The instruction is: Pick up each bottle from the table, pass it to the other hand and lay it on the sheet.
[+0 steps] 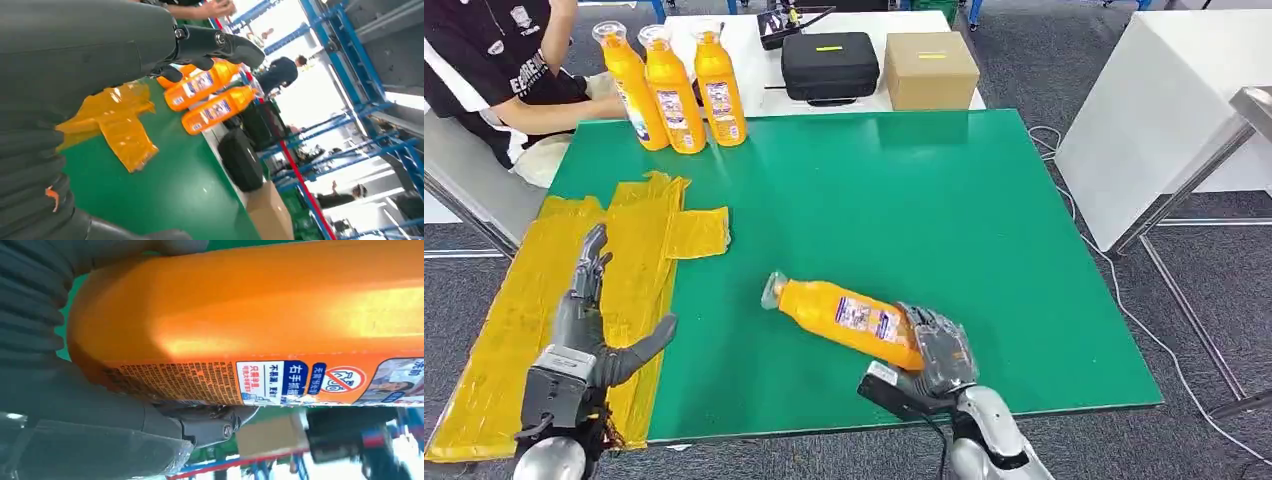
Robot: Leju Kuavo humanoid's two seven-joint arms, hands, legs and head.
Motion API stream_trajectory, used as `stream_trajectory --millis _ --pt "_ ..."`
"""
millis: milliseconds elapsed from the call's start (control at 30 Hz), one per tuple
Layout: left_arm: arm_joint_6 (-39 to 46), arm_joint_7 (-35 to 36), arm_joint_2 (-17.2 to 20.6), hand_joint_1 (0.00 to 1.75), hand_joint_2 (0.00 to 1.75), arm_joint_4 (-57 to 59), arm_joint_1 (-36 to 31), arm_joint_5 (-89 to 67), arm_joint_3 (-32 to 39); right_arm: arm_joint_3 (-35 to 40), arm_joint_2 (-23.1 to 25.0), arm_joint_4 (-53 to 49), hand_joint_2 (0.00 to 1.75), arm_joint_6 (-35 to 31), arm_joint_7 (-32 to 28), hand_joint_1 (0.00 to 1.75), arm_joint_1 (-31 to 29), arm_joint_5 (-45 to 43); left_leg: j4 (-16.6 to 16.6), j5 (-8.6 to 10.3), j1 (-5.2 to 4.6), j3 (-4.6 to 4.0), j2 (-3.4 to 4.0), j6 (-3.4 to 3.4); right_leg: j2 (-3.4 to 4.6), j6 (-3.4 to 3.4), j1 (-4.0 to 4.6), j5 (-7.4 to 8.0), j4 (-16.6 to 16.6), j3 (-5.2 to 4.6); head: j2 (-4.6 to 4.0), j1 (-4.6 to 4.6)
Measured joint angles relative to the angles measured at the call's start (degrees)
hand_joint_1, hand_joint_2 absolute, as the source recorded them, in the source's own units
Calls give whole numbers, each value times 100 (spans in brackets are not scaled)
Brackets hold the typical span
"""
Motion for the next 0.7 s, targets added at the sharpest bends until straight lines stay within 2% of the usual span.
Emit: stream_trajectory --millis 233,333,567,700 --pt "-577 122 0 0 175 8 -418 437 -570 -172 294 -153 175 -856 -875 175 -160 -1243 0 0 -2 -14 -9 0 -5 0 0 0 0 -11 0 2" --pt "-690 173 -4 0 175 125 -642 568 -848 -175 402 -155 175 -1132 -1178 175 -299 -1453 0 1 -3 -14 -7 1 -4 1 0 0 0 -10 0 0" --pt "-1419 437 -53 0 175 470 -1052 1793 -1323 -144 724 -129 175 -1326 -1488 175 -609 -1763 1 1 -3 -16 -6 1 -4 1 0 0 1 -13 0 0" --pt "-1462 676 -158 0 175 706 -1400 2400 -1648 46 975 5 175 -1300 -1595 175 -818 -1792 1 1 -1 -17 -7 1 -4 0 0 0 2 -13 0 0"
